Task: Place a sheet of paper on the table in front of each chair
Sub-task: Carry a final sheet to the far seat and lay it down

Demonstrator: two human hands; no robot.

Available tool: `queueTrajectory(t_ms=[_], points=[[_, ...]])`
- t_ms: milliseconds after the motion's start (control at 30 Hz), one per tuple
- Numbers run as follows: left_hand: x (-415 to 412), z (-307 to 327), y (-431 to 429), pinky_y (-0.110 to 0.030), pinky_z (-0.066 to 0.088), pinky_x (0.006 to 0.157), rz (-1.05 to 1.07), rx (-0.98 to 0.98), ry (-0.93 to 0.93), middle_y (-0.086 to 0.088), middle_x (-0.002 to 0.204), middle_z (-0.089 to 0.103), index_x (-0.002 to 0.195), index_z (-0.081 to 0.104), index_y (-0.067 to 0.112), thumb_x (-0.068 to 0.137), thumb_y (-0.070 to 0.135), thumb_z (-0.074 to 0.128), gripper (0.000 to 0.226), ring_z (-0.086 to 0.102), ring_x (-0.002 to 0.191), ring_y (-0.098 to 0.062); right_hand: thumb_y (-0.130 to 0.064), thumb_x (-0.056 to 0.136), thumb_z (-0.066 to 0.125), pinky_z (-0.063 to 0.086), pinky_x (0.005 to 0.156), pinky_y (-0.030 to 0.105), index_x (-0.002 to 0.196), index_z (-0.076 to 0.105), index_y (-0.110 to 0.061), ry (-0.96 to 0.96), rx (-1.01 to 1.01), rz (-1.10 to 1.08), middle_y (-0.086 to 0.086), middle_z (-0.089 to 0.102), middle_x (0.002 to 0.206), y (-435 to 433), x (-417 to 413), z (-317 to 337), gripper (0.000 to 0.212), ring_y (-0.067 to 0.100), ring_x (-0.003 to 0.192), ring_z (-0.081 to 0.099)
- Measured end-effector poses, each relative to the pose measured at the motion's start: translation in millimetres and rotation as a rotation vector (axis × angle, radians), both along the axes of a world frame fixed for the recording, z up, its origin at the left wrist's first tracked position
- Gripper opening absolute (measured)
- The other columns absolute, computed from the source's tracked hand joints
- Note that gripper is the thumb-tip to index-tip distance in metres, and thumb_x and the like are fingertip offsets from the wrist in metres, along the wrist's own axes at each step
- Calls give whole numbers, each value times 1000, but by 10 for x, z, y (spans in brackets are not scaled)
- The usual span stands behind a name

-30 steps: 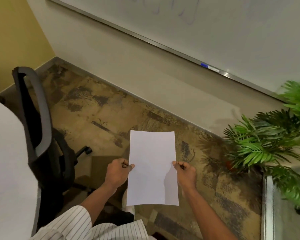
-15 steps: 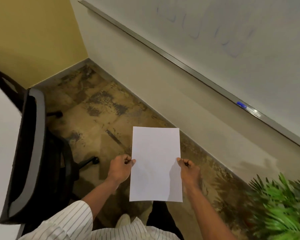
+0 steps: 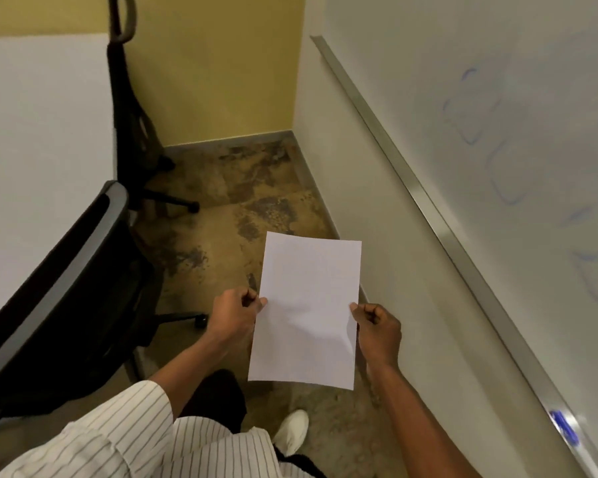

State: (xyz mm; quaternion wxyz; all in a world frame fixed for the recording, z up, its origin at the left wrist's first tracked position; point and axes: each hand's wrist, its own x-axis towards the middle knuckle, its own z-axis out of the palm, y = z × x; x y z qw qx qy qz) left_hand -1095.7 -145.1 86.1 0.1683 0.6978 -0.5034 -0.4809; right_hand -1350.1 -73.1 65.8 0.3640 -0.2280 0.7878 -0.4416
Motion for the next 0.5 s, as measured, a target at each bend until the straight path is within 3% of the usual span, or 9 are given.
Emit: queueTrajectory(t_ms=[133, 300, 500], points=[[-55, 101, -386, -40, 66, 80, 88, -32, 41, 1, 97, 76, 95, 71, 16, 102, 32, 70, 18, 75, 88, -21, -29, 94, 82, 53, 72, 34, 81, 77, -18, 4, -41, 71, -3, 72, 73, -617, -118, 68, 18, 14, 68, 60], [69, 145, -978, -46, 68, 81, 159, -80, 12, -2, 94, 76, 94, 73, 15, 100, 35, 72, 21, 75, 84, -23, -27, 95, 81, 51, 69, 34, 85, 79, -15, -4, -76, 134, -1, 71, 73, -1399, -62, 71, 16, 16, 67, 60], [220, 160, -1890, -47, 67, 84, 227, -130, 21, -1, 91, 75, 91, 73, 17, 99, 36, 72, 20, 73, 83, -23, -28, 94, 83, 61, 77, 41, 89, 80, -17, 4, -92, 175, 2, 78, 84, -2416, 51, 124, 12, 20, 76, 68]])
